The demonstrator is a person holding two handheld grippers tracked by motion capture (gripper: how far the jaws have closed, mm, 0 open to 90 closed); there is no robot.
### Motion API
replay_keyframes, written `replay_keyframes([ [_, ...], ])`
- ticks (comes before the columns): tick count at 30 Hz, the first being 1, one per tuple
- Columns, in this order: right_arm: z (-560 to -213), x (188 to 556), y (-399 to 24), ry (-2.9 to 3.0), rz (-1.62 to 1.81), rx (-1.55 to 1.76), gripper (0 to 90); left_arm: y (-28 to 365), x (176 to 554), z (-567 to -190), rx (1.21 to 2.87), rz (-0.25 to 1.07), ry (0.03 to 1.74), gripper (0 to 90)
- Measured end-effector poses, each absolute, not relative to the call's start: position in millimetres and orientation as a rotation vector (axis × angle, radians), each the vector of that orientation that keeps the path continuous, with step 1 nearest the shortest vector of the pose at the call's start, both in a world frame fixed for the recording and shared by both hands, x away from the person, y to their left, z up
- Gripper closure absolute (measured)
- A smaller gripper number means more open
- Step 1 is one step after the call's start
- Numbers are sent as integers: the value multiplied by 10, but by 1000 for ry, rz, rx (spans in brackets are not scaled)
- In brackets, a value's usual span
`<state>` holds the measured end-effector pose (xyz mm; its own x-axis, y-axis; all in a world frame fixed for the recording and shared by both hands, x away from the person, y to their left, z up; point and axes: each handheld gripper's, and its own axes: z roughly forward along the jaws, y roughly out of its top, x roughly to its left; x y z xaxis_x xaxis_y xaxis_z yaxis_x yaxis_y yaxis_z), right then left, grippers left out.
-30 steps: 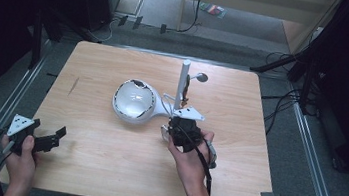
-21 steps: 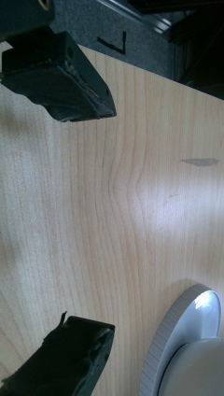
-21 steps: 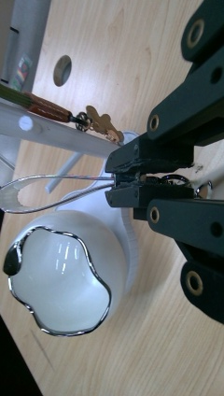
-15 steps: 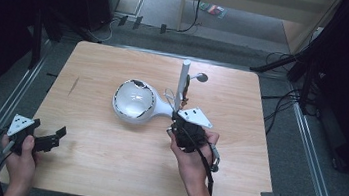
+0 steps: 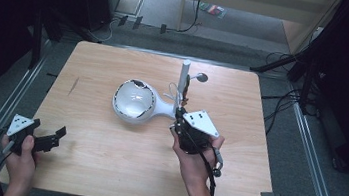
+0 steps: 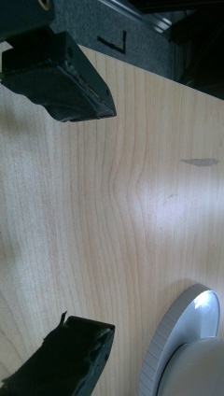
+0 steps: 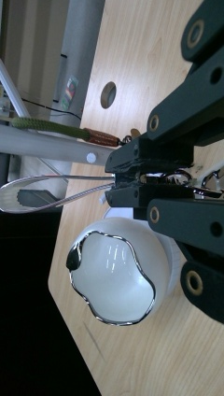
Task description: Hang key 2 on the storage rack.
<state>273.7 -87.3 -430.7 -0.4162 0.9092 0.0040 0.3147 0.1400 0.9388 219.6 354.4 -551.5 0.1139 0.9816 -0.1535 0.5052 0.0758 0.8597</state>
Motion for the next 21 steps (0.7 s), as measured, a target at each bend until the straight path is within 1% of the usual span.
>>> replay_keyframes([
  [21,-4331,2741,-1007,1773,1268,1199,837,3543,2194,-5515,1547,714,1509,4],
])
